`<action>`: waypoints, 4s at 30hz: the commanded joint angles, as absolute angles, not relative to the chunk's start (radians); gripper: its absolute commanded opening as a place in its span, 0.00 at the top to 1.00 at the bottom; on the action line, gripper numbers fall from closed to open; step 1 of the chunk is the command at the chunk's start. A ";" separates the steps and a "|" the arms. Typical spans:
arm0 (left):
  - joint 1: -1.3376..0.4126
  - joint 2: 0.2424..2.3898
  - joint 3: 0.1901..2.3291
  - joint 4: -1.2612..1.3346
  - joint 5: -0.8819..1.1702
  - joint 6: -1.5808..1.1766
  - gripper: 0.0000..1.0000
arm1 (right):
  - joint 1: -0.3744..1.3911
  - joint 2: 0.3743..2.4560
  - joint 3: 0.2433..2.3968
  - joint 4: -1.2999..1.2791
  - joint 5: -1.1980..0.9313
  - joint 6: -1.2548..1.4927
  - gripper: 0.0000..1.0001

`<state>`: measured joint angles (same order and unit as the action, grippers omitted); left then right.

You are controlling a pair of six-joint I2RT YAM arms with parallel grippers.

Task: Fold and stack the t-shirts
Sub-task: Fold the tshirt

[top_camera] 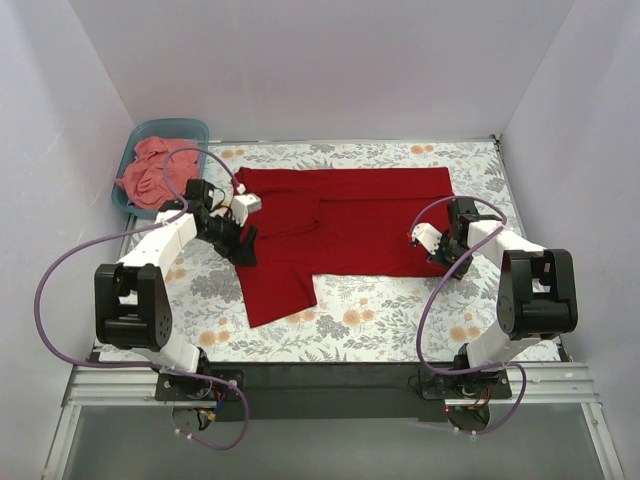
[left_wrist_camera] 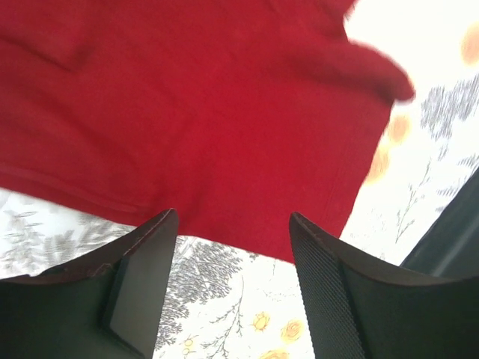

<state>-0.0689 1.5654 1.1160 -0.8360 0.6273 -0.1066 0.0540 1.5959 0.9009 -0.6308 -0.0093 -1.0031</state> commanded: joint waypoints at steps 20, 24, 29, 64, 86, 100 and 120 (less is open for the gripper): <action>-0.270 1.479 0.844 -0.652 0.293 0.290 0.53 | 0.052 1.614 0.907 -0.655 -0.005 -1.008 0.99; -0.272 1.467 0.836 -0.655 0.305 0.304 0.53 | 0.051 1.620 0.908 -0.657 -0.005 -1.008 0.99; -0.272 1.477 0.842 -0.699 0.327 0.316 0.59 | 0.054 1.621 0.916 -0.658 -0.005 -1.019 0.99; -0.235 1.330 1.022 -1.054 0.400 0.244 1.00 | 0.017 1.315 0.819 -0.801 -0.005 -1.129 0.99; -0.210 1.731 1.514 -0.937 0.368 0.137 1.00 | -0.034 1.699 1.311 -0.845 -0.026 -1.143 0.99; -0.190 1.959 1.739 -0.893 0.351 0.127 1.00 | -0.038 1.931 1.555 -0.848 -0.009 -1.163 0.99; -0.190 2.134 1.933 -0.868 0.330 0.133 1.00 | -0.038 2.059 1.678 -0.845 -0.005 -1.160 0.99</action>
